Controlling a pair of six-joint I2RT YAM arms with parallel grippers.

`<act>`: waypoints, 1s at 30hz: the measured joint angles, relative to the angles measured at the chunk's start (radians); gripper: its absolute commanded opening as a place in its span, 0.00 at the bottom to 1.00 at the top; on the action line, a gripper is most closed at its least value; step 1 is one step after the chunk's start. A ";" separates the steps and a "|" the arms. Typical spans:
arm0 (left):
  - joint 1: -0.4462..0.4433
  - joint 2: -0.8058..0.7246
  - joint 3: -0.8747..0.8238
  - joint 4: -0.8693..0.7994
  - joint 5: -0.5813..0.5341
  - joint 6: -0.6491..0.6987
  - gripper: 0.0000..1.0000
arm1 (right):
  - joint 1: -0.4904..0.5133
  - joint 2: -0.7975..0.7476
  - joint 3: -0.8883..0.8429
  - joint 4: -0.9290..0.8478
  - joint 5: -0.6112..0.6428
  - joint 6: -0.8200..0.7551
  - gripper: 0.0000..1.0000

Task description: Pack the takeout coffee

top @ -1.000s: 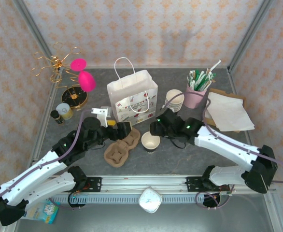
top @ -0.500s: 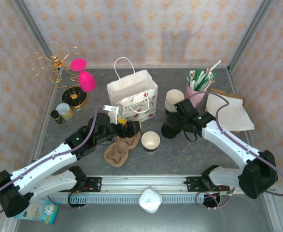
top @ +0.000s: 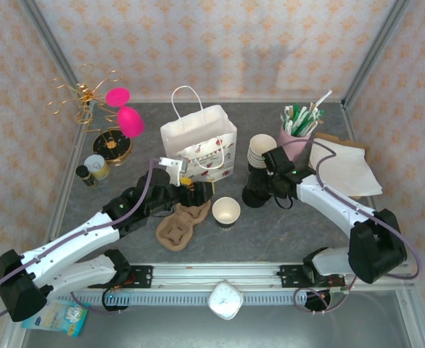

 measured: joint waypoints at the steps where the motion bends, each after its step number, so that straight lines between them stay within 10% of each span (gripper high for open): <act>1: 0.000 0.000 0.000 0.000 0.000 0.000 0.99 | 0.000 0.004 0.000 0.002 -0.002 -0.001 0.76; 30: 0.000 0.000 0.000 0.000 -0.007 0.016 0.99 | 0.003 0.012 0.011 -0.017 -0.011 -0.031 0.72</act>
